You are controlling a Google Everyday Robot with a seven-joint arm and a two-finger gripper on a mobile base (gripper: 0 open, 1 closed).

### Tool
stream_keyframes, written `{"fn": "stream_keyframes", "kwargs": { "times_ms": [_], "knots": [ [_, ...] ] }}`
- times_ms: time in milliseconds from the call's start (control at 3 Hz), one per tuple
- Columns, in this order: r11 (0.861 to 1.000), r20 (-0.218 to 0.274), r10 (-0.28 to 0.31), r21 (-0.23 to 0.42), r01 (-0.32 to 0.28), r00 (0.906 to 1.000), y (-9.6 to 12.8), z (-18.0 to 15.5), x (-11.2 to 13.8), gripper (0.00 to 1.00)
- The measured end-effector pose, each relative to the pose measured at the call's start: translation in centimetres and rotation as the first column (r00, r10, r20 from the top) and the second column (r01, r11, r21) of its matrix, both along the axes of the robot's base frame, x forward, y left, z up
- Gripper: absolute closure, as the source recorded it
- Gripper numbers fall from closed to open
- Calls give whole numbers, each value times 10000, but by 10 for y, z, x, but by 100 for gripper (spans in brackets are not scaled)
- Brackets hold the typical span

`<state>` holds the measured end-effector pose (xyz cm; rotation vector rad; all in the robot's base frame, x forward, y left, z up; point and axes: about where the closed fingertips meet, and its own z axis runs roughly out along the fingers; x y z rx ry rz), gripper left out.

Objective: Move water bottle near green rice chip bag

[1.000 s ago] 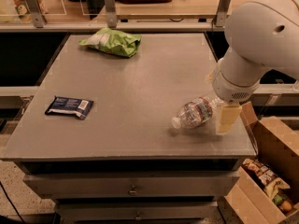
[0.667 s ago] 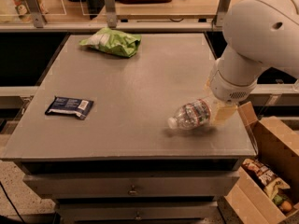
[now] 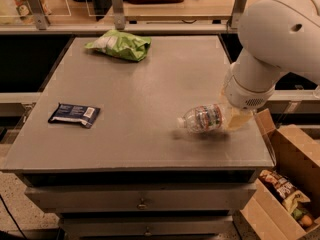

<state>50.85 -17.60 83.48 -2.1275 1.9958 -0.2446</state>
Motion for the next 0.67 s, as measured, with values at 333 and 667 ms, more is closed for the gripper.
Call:
{"fn": "stream_keyframes", "kwargs": {
  "times_ms": [333, 667],
  "knots": [
    [10000, -1, 6, -9, -6, 10000, 0, 0, 0, 100],
    [9998, 208, -168, -94, 170, 9996, -2, 1, 5, 100]
  ]
}}
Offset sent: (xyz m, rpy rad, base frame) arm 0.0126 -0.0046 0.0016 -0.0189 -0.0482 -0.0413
